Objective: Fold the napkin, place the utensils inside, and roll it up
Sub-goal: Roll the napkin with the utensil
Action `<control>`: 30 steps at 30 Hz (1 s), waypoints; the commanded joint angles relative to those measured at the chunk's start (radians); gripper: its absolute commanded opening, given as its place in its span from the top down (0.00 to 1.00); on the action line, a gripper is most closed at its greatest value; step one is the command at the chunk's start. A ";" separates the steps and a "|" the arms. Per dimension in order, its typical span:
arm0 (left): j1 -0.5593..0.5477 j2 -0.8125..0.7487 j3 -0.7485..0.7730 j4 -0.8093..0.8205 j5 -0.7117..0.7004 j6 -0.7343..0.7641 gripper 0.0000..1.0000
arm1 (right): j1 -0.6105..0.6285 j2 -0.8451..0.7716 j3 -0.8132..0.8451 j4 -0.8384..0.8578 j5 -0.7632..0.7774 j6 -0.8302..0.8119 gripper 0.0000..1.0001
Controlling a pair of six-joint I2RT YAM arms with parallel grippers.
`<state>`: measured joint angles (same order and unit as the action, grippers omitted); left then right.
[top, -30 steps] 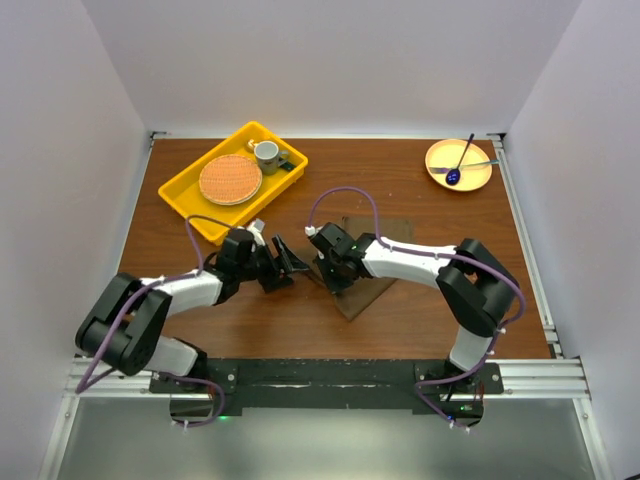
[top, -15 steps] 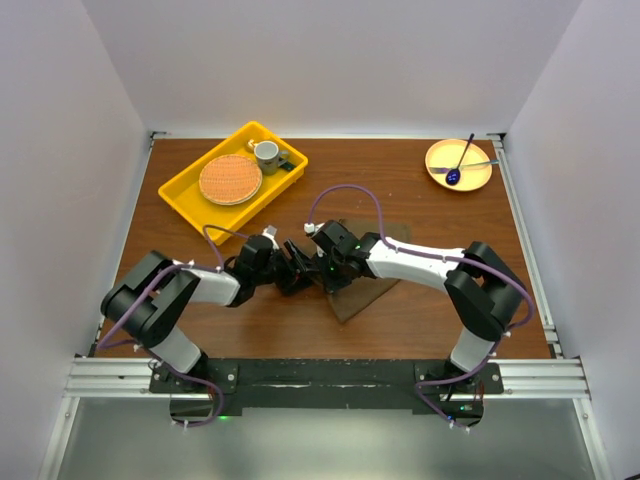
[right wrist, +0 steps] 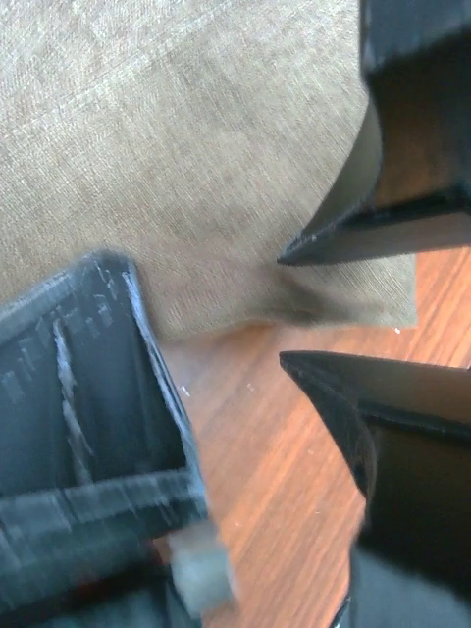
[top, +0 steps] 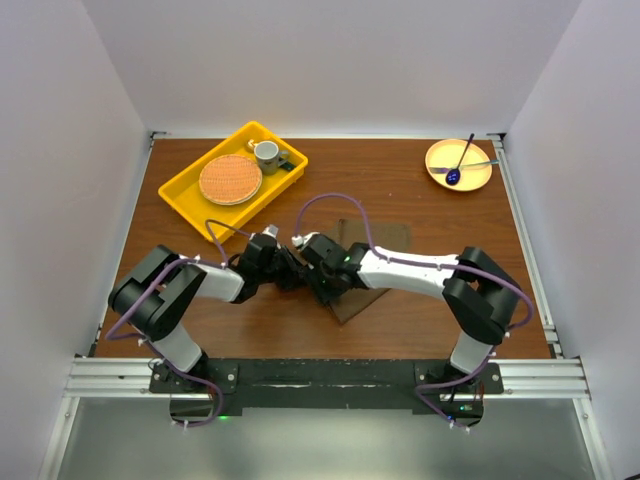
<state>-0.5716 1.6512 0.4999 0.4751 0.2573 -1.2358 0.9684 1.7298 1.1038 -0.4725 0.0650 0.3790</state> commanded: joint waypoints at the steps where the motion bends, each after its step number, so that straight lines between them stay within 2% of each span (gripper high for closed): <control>1: 0.004 0.007 0.008 -0.044 -0.012 0.056 0.86 | 0.140 0.017 0.067 -0.071 0.266 0.006 0.46; 5: 0.004 0.007 0.008 -0.047 0.008 0.062 0.88 | 0.239 0.048 0.065 -0.064 0.456 0.037 0.39; 10: 0.015 0.007 0.008 -0.056 0.037 0.082 0.89 | 0.329 0.111 0.080 -0.094 0.658 0.046 0.37; 14: 0.026 0.016 0.011 -0.056 0.056 0.088 0.89 | 0.355 0.151 0.084 -0.147 0.760 0.051 0.37; 18: 0.029 0.025 0.014 -0.050 0.077 0.090 0.89 | 0.357 0.162 0.044 -0.127 0.789 0.025 0.39; 21: 0.033 0.030 0.012 -0.047 0.080 0.087 0.89 | 0.362 0.166 0.028 -0.118 0.799 0.023 0.43; 23: 0.035 0.029 0.012 -0.047 0.082 0.088 0.89 | 0.368 0.168 0.025 -0.103 0.797 0.012 0.50; 28: 0.052 0.029 0.020 -0.052 0.091 0.094 0.89 | 0.369 0.195 0.048 -0.124 0.746 0.040 0.57; 30: 0.055 0.030 0.028 -0.061 0.091 0.104 0.89 | 0.372 0.200 0.048 -0.135 0.745 0.050 0.73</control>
<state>-0.5331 1.6630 0.5053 0.4622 0.3470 -1.1835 1.3312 1.8996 1.1404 -0.5797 0.8024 0.3885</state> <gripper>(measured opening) 0.121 0.378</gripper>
